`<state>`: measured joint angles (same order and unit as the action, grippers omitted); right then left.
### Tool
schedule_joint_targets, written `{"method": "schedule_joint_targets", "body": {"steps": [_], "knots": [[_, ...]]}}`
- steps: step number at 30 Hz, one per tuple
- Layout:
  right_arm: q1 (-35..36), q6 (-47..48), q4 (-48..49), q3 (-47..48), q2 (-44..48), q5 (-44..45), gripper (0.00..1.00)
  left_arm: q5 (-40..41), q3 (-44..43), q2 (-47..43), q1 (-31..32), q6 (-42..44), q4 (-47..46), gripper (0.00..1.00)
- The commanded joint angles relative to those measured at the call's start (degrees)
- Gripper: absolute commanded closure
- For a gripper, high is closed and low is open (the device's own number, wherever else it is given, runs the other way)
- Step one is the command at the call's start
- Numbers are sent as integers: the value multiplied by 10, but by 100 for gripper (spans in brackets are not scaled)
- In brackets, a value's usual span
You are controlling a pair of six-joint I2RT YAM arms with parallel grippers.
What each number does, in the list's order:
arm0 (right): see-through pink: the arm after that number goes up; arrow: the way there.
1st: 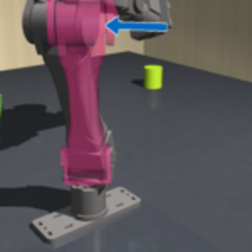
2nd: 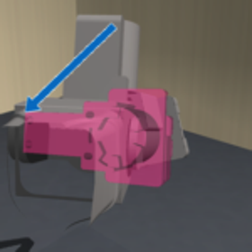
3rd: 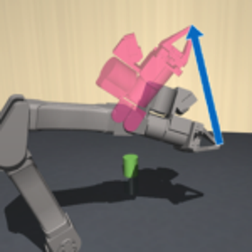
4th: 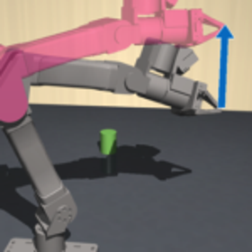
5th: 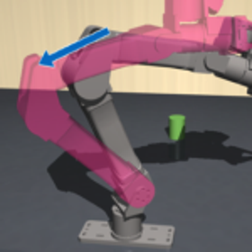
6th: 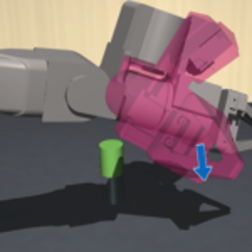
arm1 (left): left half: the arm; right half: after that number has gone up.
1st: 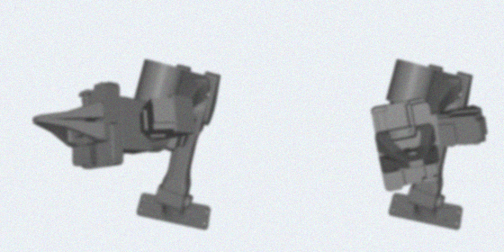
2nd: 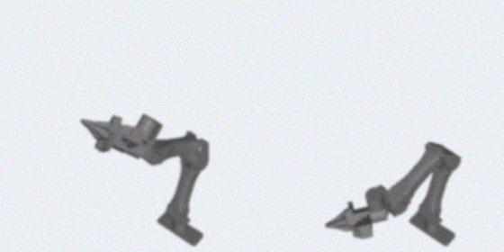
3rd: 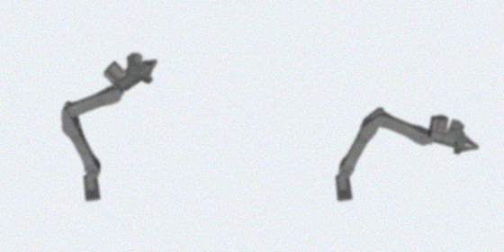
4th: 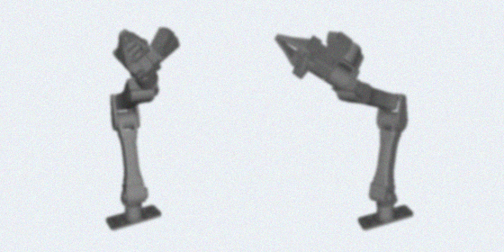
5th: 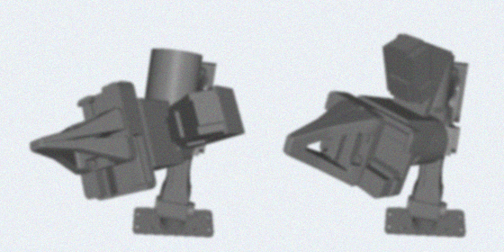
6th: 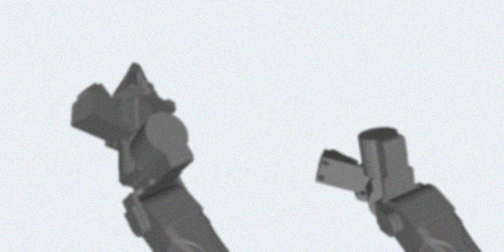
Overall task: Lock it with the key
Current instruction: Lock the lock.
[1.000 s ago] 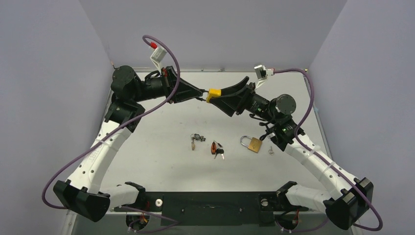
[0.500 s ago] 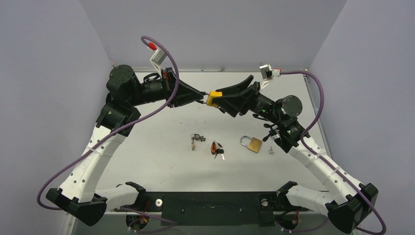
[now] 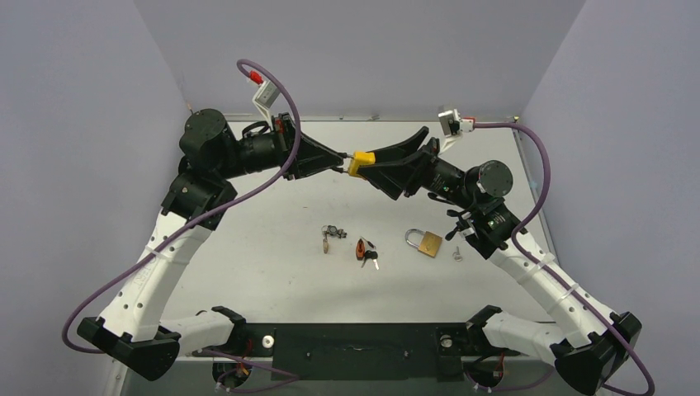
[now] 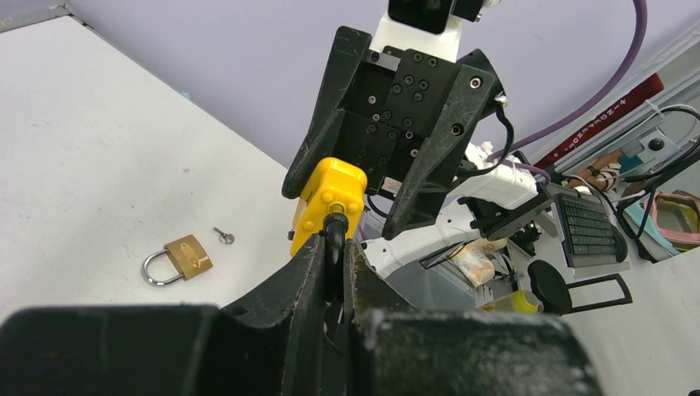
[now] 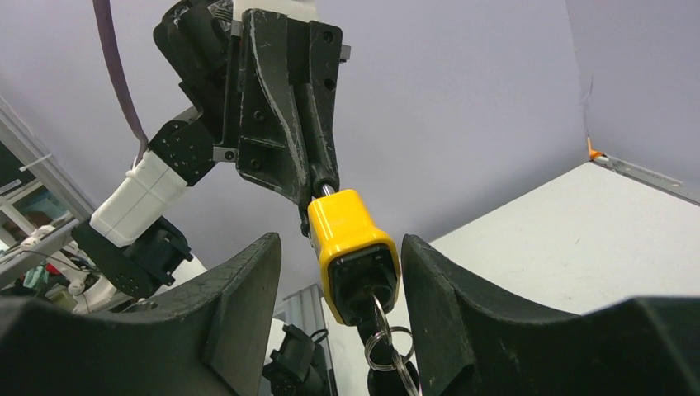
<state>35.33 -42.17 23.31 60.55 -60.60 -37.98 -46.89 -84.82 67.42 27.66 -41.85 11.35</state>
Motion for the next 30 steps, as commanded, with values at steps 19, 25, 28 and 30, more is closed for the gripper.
{"method": "schedule_joint_targets", "body": {"steps": [19, 25, 28, 30], "knots": [[5, 16, 11, 3, 21, -33, 67, 10, -33, -6, 0, -22, -64, 100], [4, -5, -1, 22, 11, -46, 100, 5, -10, -15, 1, 4, -67, 100], [5, -28, 3, 31, -3, -64, 100, 9, 1, -21, 2, 20, -57, 100], [5, -56, 30, 28, -10, -74, 100, 15, 4, -23, 3, 32, -50, 100]]}}
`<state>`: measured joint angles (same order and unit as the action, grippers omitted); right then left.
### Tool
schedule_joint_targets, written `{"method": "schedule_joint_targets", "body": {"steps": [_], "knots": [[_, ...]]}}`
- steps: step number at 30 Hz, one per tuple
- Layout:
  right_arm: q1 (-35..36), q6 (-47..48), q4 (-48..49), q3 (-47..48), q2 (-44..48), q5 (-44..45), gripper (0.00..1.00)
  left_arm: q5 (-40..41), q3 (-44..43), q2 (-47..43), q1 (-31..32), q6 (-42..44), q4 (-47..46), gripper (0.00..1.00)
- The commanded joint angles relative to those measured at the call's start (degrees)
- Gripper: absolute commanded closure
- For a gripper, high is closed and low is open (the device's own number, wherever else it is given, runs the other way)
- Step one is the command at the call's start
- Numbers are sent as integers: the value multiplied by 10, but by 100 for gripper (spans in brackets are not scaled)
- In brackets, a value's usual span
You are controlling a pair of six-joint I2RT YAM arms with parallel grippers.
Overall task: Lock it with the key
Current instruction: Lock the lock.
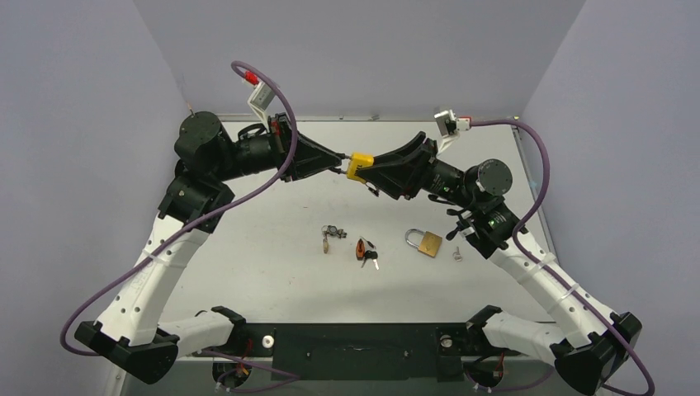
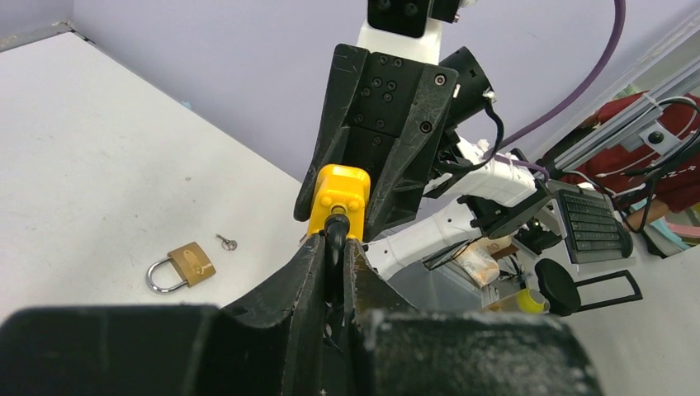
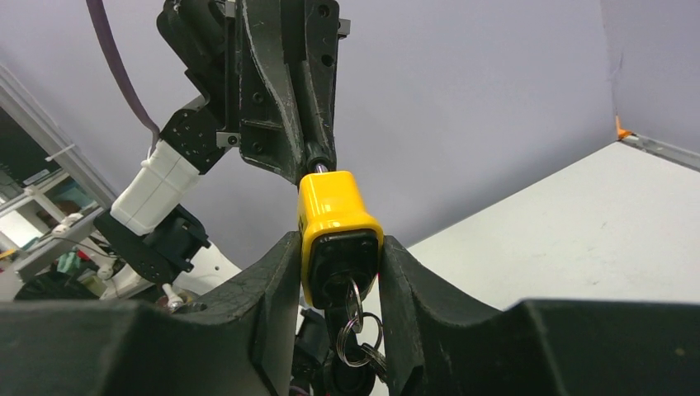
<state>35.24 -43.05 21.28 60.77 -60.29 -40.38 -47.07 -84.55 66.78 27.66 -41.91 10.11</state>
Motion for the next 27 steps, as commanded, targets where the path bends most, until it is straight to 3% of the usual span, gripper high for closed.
{"method": "schedule_joint_targets", "body": {"steps": [1, 14, 27], "knots": [[5, -67, 60, 24, -15, -53, 100, 18, 3, -18, 4, 39, -37, 100], [23, -111, 107, 32, -37, -54, 100, 33, 11, -19, 30, 57, -28, 100], [47, -32, 17, 83, -50, -8, 100, 45, 33, -8, 56, 24, -58, 100]]}}
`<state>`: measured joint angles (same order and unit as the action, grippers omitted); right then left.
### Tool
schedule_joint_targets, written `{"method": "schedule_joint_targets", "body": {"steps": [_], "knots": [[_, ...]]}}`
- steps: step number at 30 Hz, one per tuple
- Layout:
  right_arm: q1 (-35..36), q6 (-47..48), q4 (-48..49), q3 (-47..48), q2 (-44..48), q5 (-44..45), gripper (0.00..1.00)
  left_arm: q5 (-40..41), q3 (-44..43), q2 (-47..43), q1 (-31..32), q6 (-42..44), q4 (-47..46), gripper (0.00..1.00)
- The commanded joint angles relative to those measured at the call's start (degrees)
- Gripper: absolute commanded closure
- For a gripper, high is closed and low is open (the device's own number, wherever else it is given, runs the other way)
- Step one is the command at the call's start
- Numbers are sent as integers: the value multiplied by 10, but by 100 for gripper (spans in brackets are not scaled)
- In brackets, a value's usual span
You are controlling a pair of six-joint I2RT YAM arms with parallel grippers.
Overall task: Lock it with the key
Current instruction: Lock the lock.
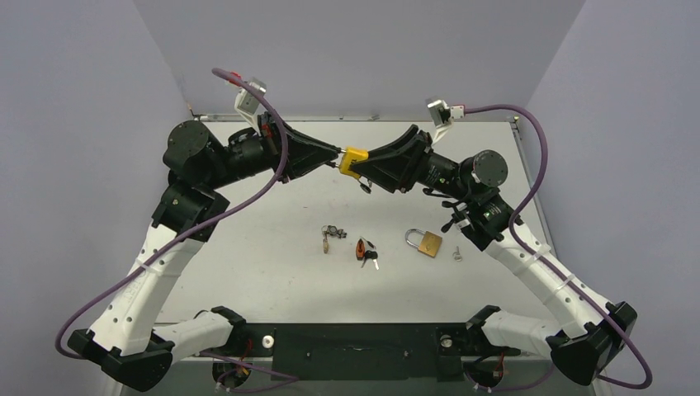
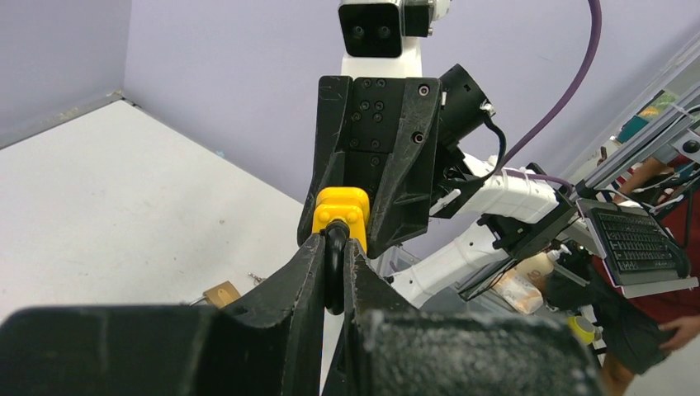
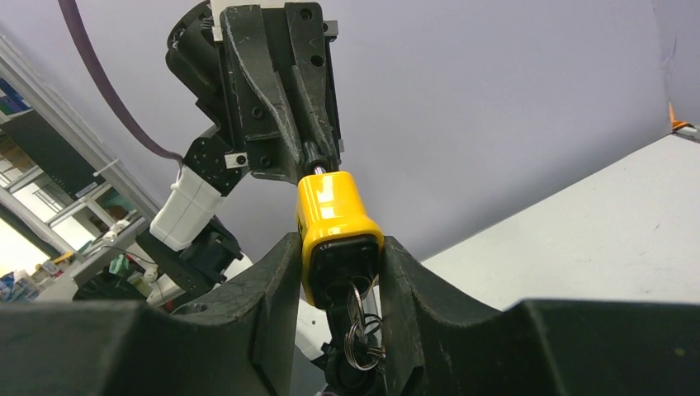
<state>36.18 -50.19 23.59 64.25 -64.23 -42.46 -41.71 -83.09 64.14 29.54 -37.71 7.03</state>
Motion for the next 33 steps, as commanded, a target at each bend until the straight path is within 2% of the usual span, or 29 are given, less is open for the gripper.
{"method": "schedule_joint_targets", "body": {"steps": [1, 15, 33], "knots": [[40, 49, -11, 52, -11, 17, 100, -6, 22, 19, 39, -19, -28, 100], [41, 11, 43, 85, -36, 24, 100, 35, 42, 22, 86, 6, -1, 100], [35, -151, 221, 94, -51, -19, 100, 91, 38, 32, 122, 81, 69, 100]]}}
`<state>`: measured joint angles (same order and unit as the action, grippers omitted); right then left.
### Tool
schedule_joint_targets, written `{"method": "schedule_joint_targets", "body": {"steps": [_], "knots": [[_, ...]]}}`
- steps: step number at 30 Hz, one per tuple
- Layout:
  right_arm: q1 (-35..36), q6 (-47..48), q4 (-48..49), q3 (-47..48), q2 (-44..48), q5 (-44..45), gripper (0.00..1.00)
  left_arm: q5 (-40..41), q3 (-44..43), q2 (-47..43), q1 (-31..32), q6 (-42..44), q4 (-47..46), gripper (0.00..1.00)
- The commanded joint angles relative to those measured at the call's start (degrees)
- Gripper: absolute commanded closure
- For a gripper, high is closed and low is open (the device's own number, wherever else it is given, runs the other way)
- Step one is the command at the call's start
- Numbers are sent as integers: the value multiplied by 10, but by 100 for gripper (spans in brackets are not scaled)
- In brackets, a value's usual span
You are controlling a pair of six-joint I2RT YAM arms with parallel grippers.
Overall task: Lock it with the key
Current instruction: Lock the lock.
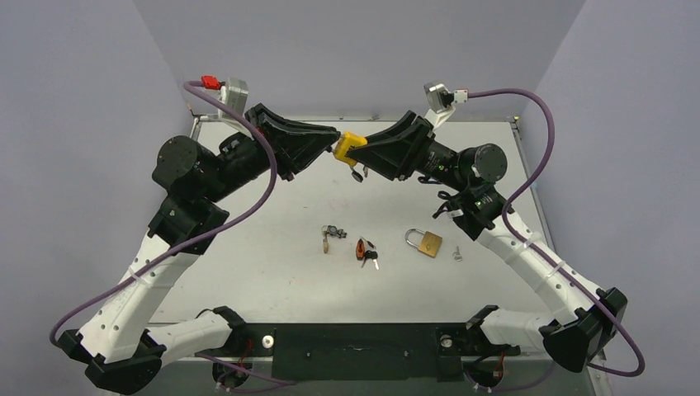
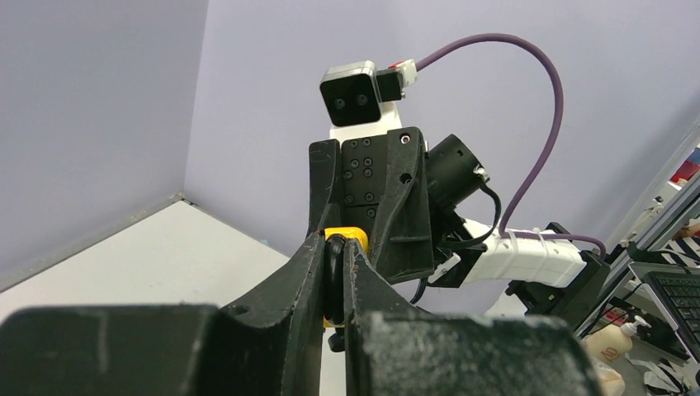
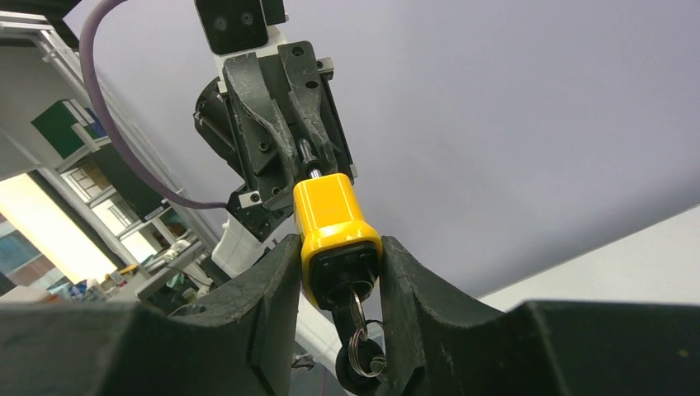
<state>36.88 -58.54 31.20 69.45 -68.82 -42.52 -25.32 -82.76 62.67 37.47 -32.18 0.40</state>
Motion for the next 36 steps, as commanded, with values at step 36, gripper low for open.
{"method": "schedule_joint_targets", "body": {"steps": [36], "knots": [[3, 174, -175, -20, 121, -15, 100, -129, -92, 5, -53, 30, 234, 62]]}}
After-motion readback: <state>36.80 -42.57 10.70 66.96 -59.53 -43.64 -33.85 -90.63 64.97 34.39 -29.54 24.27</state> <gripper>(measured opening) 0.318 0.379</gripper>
